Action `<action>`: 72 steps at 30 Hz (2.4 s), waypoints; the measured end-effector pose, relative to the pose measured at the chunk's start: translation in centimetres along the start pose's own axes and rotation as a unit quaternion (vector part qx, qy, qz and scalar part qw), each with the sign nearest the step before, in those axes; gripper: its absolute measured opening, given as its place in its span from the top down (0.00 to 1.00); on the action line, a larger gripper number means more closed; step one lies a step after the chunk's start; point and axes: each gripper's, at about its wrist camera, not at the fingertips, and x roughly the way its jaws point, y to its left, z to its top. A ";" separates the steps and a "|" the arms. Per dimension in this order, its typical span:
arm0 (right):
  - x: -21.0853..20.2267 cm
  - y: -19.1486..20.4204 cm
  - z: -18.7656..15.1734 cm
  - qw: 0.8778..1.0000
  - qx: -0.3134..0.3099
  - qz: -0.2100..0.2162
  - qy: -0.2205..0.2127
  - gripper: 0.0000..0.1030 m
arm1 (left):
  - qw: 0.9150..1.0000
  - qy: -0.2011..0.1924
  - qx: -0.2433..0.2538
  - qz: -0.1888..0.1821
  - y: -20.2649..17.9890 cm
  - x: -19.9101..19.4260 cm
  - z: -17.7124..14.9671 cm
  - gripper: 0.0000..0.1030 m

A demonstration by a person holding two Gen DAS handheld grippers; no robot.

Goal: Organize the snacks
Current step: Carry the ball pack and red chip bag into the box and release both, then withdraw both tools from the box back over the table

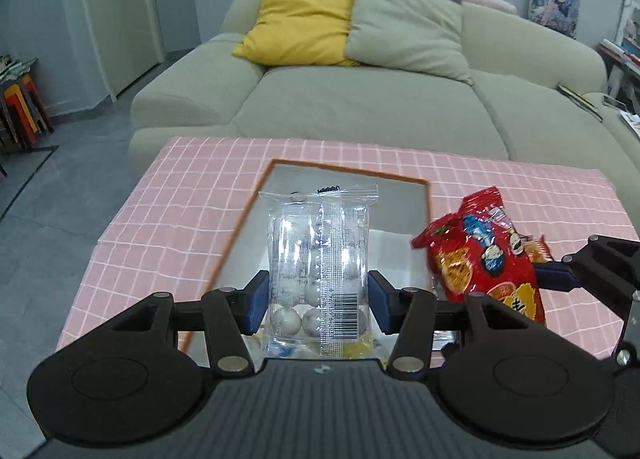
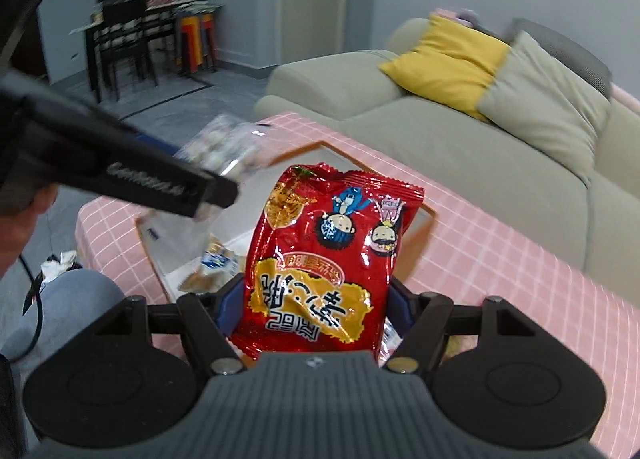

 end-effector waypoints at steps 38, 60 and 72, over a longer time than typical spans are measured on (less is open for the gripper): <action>19.0 1.0 2.8 0.970 -0.168 0.003 0.176 0.32 | 0.979 0.184 0.081 0.022 3.0 15.9 -1.7 0.39; 13.5 -0.9 4.5 0.987 -0.117 -0.024 0.104 0.15 | 0.993 0.096 0.056 0.025 2.4 8.3 -0.1 0.26; 5.1 -3.2 2.9 0.998 -0.017 -0.052 0.024 0.11 | 1.000 -0.001 0.006 0.016 -0.4 1.4 0.1 0.26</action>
